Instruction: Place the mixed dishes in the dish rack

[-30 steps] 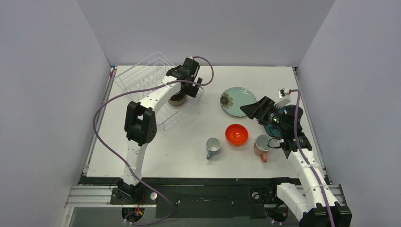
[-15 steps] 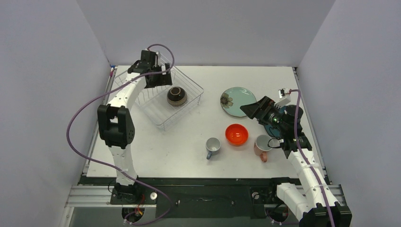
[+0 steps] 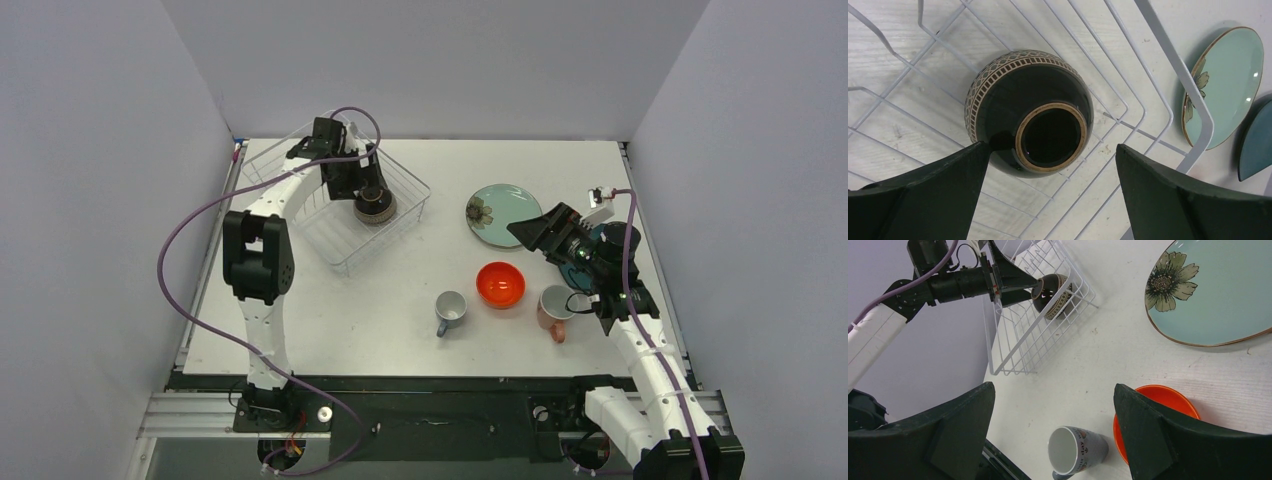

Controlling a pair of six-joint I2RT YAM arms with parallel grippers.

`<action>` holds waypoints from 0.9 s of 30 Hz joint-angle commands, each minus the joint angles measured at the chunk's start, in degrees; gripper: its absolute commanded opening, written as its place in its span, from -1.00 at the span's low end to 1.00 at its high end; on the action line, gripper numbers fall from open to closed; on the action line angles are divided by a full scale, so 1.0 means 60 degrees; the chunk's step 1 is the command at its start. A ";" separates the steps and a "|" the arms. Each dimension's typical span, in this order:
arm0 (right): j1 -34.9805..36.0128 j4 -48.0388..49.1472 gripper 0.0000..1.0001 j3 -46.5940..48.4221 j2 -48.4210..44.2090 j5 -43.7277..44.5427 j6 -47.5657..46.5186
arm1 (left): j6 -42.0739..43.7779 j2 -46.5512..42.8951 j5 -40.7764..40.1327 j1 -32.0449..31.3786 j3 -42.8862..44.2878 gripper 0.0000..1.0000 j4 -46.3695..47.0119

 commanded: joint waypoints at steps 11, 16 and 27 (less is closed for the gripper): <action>0.0360 0.0531 0.67 -0.0101 -0.0087 0.0249 -0.0013 | -0.0898 -0.1156 0.1322 -0.0044 -0.1505 0.93 0.1535; 0.0607 -0.0223 0.67 0.0034 -0.0094 0.0756 -0.0551 | -0.0520 -0.1784 0.0482 0.0079 -0.1336 0.93 0.0580; 0.3118 -0.2425 0.60 0.0567 0.0006 0.4643 -0.1614 | 0.0231 -0.4201 0.1213 -0.0313 -0.1867 0.93 -0.0146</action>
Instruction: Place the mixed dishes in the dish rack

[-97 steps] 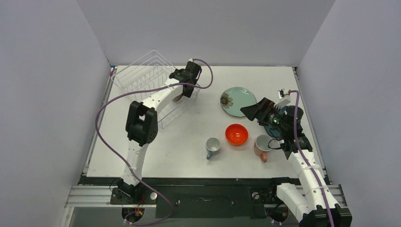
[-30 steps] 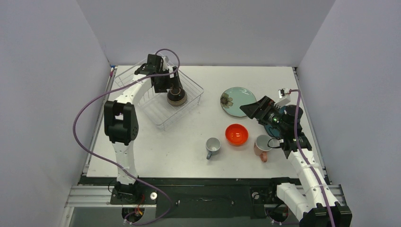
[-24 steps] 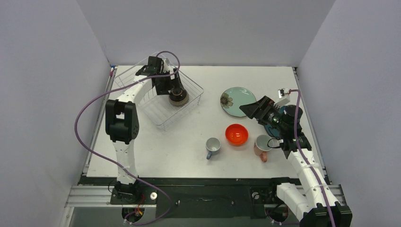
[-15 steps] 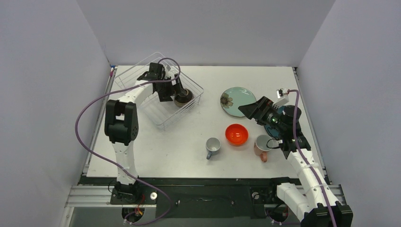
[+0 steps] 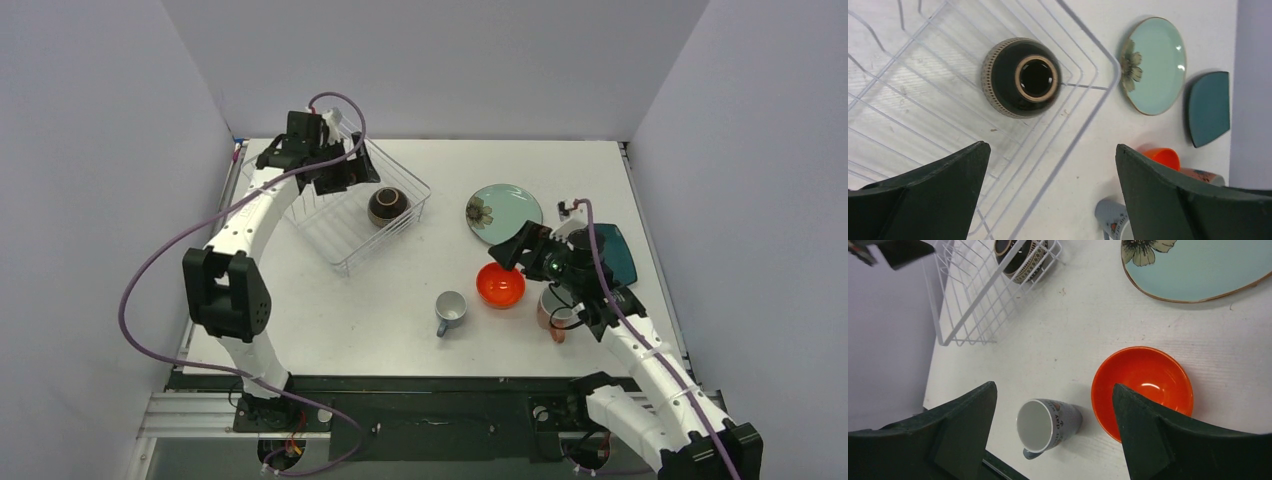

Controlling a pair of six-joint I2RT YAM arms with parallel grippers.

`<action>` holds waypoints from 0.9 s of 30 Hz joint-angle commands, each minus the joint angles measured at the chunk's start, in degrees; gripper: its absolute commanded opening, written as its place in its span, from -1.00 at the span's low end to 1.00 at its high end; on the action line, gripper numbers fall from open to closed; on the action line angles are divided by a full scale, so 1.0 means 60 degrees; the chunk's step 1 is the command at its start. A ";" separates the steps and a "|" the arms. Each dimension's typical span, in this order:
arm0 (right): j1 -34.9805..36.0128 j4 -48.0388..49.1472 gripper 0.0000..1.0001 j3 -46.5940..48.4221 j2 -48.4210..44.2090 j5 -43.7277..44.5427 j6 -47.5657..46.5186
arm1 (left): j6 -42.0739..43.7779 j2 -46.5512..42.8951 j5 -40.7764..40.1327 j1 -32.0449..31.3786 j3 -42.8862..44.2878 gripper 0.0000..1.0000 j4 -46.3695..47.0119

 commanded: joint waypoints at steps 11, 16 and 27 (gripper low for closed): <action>0.3513 -0.3014 0.33 0.1968 0.1671 0.7794 0.1088 | 0.2141 -0.3626 -0.1811 -0.3058 -0.1604 0.93 -0.0065; 0.2794 -0.3796 0.23 0.2497 0.2261 0.7389 -0.0005 | 0.2158 -0.4781 -0.2257 -0.3385 -0.2531 0.93 0.0919; 0.1658 -0.4274 -0.07 0.2377 0.3514 0.5713 -0.1750 | 0.2042 -0.6404 -0.2637 -0.3560 -0.3525 0.93 0.2066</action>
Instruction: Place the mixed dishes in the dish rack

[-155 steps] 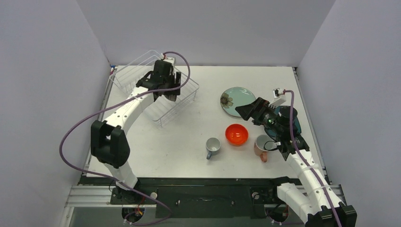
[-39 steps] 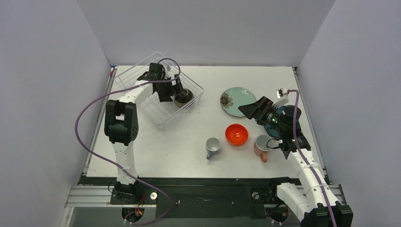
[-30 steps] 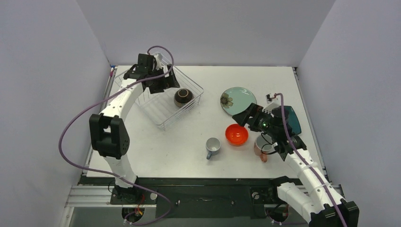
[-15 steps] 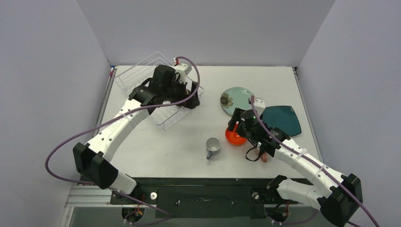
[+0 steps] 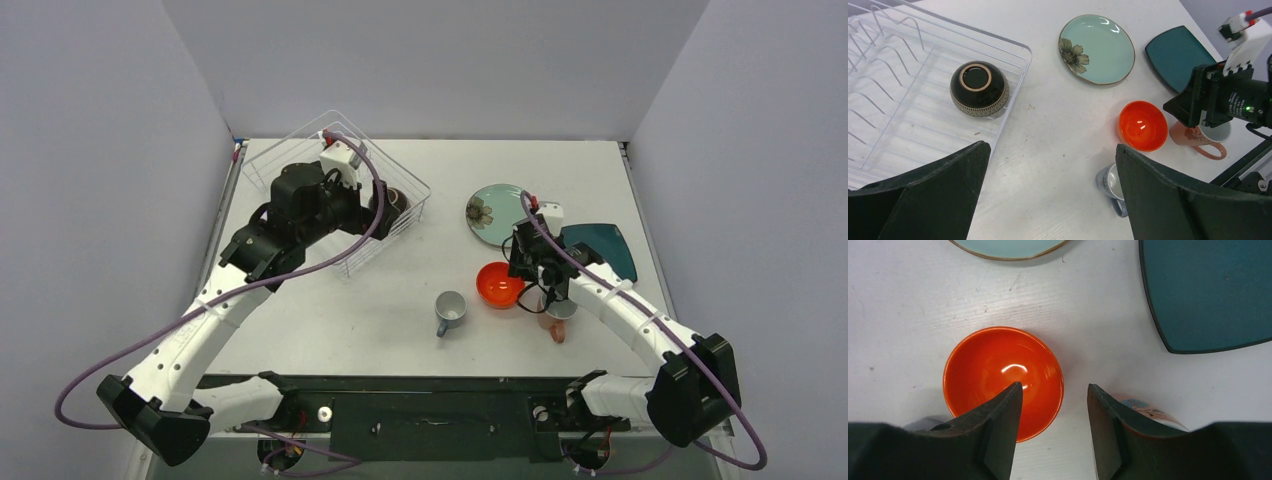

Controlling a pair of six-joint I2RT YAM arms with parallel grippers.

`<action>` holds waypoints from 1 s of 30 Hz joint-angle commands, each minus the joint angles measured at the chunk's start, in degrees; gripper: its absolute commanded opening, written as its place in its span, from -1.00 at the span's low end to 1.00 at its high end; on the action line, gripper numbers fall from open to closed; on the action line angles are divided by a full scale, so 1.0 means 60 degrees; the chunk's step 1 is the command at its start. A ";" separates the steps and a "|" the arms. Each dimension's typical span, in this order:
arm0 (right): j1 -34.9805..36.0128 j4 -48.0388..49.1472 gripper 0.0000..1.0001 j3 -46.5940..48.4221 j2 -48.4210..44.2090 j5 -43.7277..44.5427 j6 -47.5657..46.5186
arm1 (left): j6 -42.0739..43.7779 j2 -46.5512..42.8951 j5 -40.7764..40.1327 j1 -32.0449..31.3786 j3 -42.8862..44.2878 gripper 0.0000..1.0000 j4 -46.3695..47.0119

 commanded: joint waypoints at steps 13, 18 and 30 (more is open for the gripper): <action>-0.0294 0.0656 -0.09 -0.0665 0.0644 -0.0237 -0.0685 | 0.0170 -0.0705 -0.0728 -0.0038 -0.0619 0.93 0.1505; -0.0352 0.0903 -0.17 -0.0787 0.0849 -0.0481 -0.0759 | 0.0181 -0.0536 -0.0742 -0.0023 -0.0655 0.93 0.1543; -0.0329 0.1915 -0.34 -0.0930 0.1527 -0.0865 -0.0867 | 0.0220 -0.0173 -0.0647 -0.0023 -0.0650 0.93 0.1509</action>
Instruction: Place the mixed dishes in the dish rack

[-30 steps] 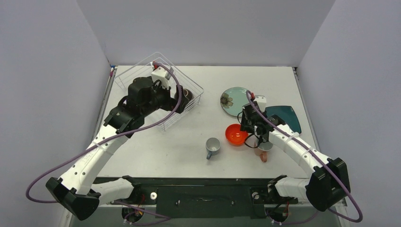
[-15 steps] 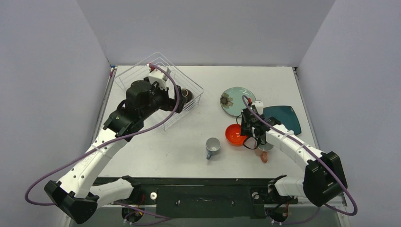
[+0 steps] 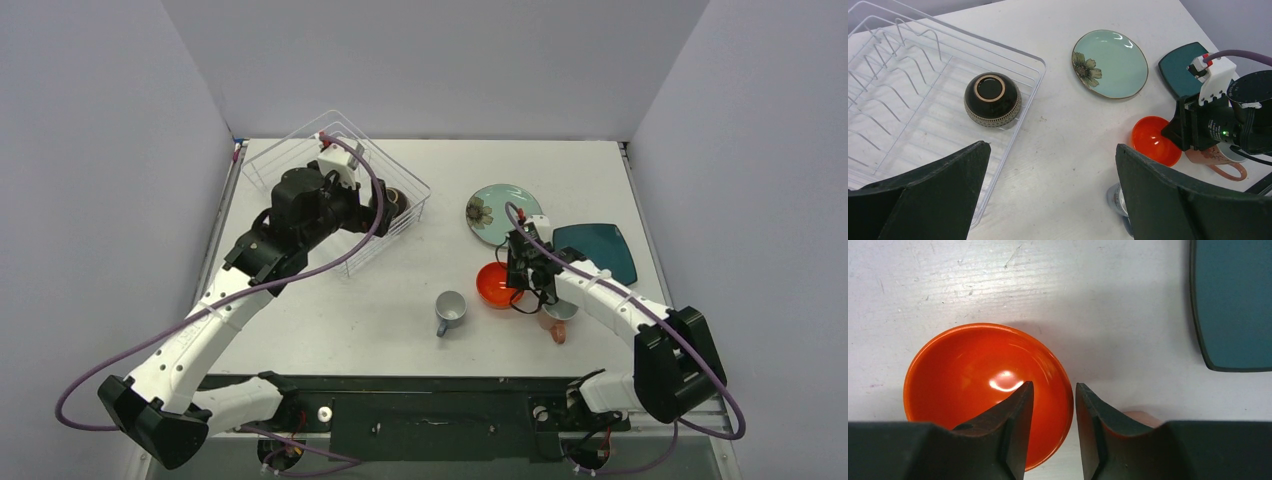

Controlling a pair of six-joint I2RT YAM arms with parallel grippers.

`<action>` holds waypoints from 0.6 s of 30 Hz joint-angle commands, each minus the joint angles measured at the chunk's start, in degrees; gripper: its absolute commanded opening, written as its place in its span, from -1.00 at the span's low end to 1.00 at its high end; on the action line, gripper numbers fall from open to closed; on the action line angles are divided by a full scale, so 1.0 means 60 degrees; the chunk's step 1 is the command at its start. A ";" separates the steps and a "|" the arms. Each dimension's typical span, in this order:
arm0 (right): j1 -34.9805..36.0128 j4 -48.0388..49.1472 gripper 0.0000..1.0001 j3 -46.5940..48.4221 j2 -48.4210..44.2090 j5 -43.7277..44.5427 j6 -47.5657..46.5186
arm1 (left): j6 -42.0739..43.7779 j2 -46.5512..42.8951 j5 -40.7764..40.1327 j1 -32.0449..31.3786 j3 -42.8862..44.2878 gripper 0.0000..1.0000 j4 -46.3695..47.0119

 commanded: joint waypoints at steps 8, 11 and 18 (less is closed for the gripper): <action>-0.0059 0.1208 -0.71 -0.0154 0.0413 0.0049 0.0003 | 0.0079 0.0312 0.0168 -0.0021 0.0034 0.93 0.0481; -0.0070 0.1210 -0.92 -0.0218 0.0033 0.0234 0.0027 | 0.0054 0.0316 0.0263 -0.0023 0.0045 0.93 0.0476; -0.0088 0.1136 -1.00 -0.0230 -0.1620 0.0541 0.0046 | -0.0051 0.0519 0.0817 -0.0023 0.0085 0.93 0.0495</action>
